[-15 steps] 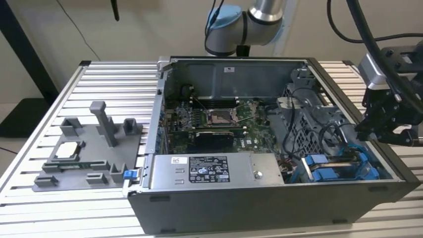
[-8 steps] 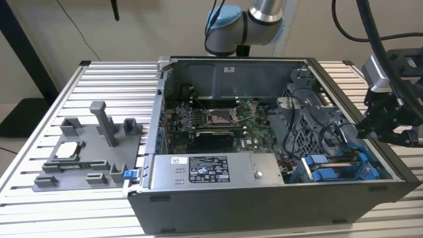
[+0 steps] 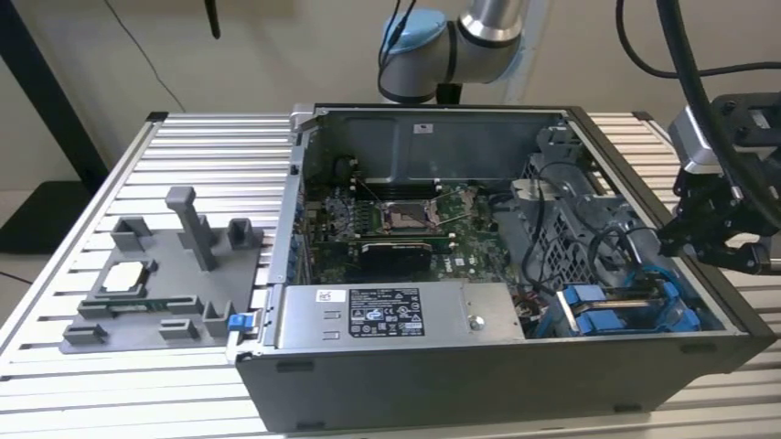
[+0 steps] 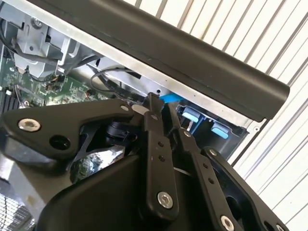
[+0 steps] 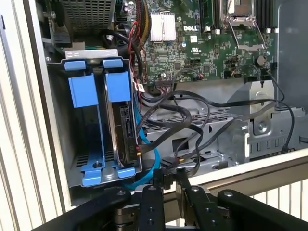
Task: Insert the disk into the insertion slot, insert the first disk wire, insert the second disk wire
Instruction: 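Insert the second disk wire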
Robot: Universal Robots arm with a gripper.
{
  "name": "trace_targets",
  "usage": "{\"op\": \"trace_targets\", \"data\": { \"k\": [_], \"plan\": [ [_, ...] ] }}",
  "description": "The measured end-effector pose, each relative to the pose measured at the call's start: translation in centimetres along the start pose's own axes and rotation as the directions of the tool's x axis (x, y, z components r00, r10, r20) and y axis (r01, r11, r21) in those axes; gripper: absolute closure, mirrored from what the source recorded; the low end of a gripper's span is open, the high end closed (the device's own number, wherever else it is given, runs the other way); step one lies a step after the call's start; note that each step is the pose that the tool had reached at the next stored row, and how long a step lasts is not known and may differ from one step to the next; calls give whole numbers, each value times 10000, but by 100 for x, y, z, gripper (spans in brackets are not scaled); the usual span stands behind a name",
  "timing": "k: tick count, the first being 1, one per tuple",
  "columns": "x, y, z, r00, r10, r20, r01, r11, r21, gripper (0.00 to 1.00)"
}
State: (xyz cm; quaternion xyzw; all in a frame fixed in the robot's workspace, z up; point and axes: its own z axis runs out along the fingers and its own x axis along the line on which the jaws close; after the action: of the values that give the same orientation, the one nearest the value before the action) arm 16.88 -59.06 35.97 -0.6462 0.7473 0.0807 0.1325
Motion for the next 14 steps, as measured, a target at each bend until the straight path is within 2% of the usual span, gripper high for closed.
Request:
{"op": "trace_targets", "data": {
  "k": [6, 14],
  "plan": [
    [2, 1, 0, 9999, 159, 8, -160, 9999, 44, 100],
    [-25, 59, -83, 9998, 191, 0, -191, 9998, 2, 100]
  ]
}}
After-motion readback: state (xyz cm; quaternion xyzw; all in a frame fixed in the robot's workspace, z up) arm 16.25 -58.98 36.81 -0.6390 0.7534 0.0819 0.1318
